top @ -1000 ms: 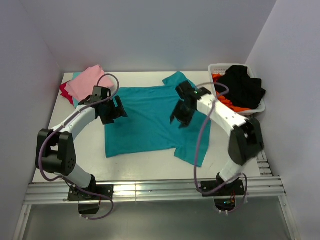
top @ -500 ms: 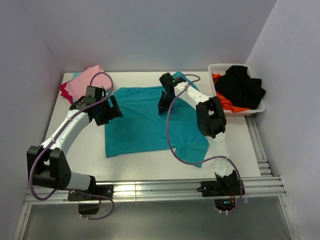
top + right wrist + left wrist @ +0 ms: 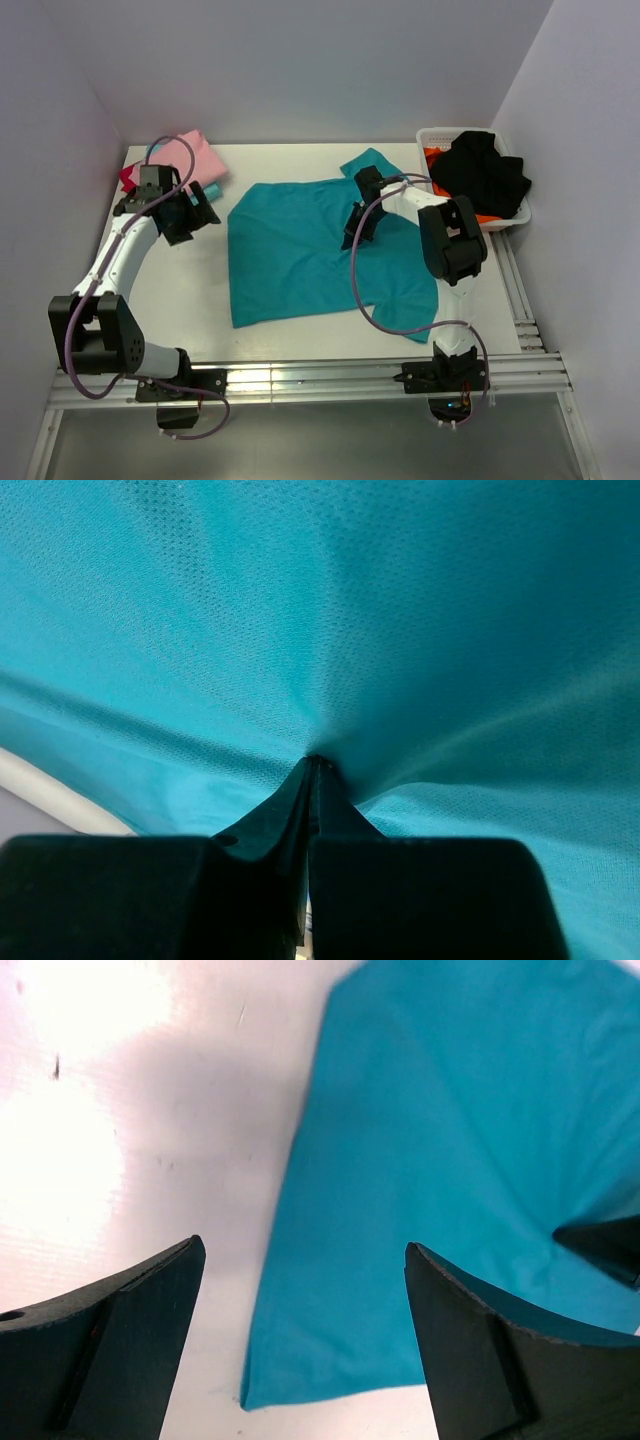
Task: Fold and stack the t-shirts
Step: Flatten the tshirt out
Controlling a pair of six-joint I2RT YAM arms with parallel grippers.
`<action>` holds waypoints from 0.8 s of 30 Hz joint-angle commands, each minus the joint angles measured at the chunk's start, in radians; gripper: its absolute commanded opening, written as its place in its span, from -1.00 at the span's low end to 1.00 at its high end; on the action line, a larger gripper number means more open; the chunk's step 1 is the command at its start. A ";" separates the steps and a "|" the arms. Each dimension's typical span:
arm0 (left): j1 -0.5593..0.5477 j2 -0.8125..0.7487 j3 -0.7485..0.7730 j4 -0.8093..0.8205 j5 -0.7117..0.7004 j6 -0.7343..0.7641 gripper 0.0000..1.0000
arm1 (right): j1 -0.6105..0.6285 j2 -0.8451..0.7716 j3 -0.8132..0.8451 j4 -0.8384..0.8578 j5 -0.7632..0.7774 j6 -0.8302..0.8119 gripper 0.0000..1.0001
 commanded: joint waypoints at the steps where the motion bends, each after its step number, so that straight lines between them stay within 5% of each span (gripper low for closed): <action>1: 0.020 0.037 0.090 0.012 0.040 0.028 0.75 | -0.037 -0.019 -0.072 -0.004 0.115 -0.062 -1.00; 8: 0.043 0.158 0.101 0.135 0.119 -0.016 0.74 | -0.044 -0.047 -0.080 -0.004 0.090 -0.070 -1.00; 13: 0.034 0.324 0.122 0.331 0.312 -0.024 0.67 | -0.044 -0.059 -0.069 -0.039 0.102 -0.076 -1.00; 24: -0.051 0.548 0.231 0.442 0.300 -0.061 0.64 | -0.044 -0.077 -0.034 -0.103 0.124 -0.079 -1.00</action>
